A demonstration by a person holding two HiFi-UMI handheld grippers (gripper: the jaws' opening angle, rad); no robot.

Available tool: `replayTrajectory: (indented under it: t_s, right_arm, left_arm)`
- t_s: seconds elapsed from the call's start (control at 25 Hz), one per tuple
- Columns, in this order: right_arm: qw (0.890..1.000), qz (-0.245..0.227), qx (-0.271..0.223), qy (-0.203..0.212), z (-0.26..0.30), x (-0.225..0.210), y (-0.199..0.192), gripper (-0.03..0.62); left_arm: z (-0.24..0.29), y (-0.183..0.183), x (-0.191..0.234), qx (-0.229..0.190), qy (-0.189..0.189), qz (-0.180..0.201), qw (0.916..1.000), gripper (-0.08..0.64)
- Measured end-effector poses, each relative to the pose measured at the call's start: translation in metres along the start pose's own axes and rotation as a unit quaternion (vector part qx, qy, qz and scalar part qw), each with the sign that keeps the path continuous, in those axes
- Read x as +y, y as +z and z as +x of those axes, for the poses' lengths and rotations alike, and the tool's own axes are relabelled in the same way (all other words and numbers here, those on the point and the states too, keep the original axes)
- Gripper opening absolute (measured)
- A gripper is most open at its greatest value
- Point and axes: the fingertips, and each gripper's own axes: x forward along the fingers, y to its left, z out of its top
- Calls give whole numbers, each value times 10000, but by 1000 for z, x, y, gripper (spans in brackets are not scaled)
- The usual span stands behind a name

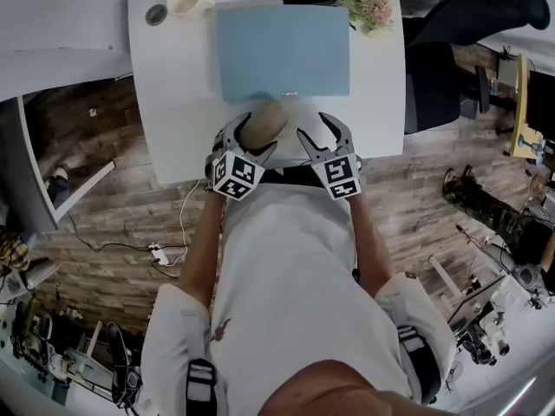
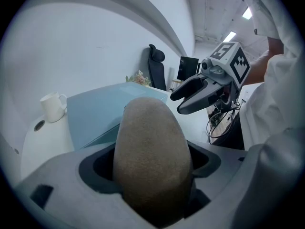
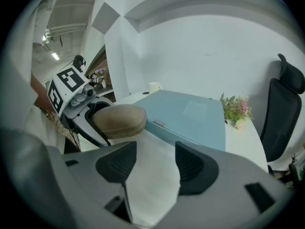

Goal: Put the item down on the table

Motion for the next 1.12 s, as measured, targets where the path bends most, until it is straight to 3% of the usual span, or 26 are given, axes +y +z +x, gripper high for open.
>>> replayTrajectory:
  t_s: [1.12]
  right_arm:
    - [9996, 20, 245, 104, 9, 6, -21, 258]
  left_arm:
    - [21, -26, -9, 401, -164, -96, 9990, 405]
